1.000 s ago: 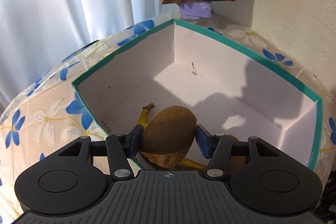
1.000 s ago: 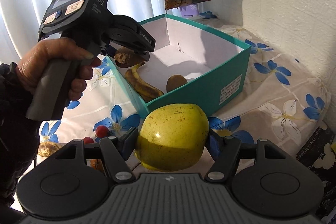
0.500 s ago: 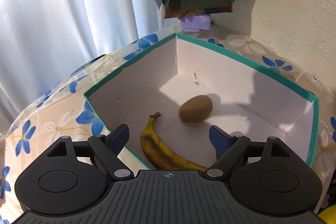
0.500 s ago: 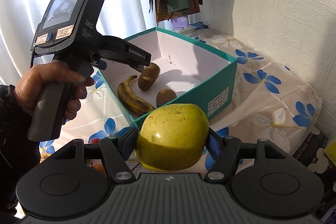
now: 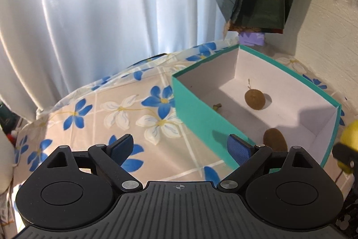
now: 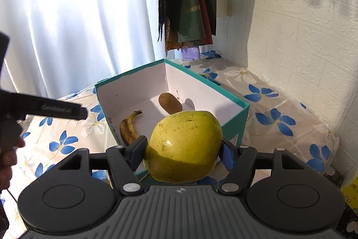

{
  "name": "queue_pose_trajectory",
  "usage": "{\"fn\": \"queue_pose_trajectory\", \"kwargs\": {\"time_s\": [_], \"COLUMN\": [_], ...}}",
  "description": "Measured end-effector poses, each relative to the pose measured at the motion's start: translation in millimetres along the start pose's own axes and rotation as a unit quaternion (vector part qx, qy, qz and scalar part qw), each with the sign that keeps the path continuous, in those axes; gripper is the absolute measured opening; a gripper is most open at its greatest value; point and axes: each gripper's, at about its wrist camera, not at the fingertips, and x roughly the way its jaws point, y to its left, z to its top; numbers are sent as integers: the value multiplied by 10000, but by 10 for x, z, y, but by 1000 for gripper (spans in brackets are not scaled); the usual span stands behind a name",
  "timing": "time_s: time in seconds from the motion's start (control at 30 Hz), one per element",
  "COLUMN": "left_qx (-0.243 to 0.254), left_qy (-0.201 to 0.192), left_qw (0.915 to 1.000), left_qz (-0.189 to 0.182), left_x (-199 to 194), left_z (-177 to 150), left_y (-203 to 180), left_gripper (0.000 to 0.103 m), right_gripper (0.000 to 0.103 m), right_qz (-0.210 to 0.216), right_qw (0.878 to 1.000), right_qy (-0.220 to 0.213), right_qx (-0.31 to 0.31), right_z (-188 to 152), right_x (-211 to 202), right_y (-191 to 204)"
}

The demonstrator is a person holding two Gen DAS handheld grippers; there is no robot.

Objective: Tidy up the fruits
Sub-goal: 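Open the left gripper to drop the kiwi while the right gripper carries the apple over the box, then lower the apple into the box and open the right gripper while the left gripper moves to the spotted banana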

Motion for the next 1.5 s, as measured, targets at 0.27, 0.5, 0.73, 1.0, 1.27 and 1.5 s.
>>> {"fn": "queue_pose_trajectory", "kwargs": {"time_s": [0.27, 0.5, 0.73, 1.0, 1.27, 1.5], "left_qx": [-317, -644, -826, -968, -1118, -1303], "left_qy": [89, 291, 474, 687, 865, 1077], "left_qw": [9989, 9954, 9926, 9886, 9850, 9796], "left_qz": [337, 640, 750, 921, 992, 1089], "left_x": [-286, -323, -354, -350, -318, -276], "left_z": [-323, -464, -563, -626, -693, -819], "left_y": [381, 594, 689, 773, 850, 978], "left_gripper": [95, 96, 96, 96, 96, 96], "right_gripper": [68, 68, 68, 68, 68, 68], "right_qz": [74, 68, -90, -274, -740, -800], "right_qw": [9999, 9996, 9987, 9951, 9848, 9831], "right_qy": [50, 129, 337, 582, 610, 673], "right_qx": [-132, -232, -361, -755, -1448, -1504], "right_z": [140, 209, 190, 118, 43, 46], "right_x": [389, 713, 1035, 1355, 1473, 1486], "right_y": [62, 92, 76, 92, 177, 169]}}
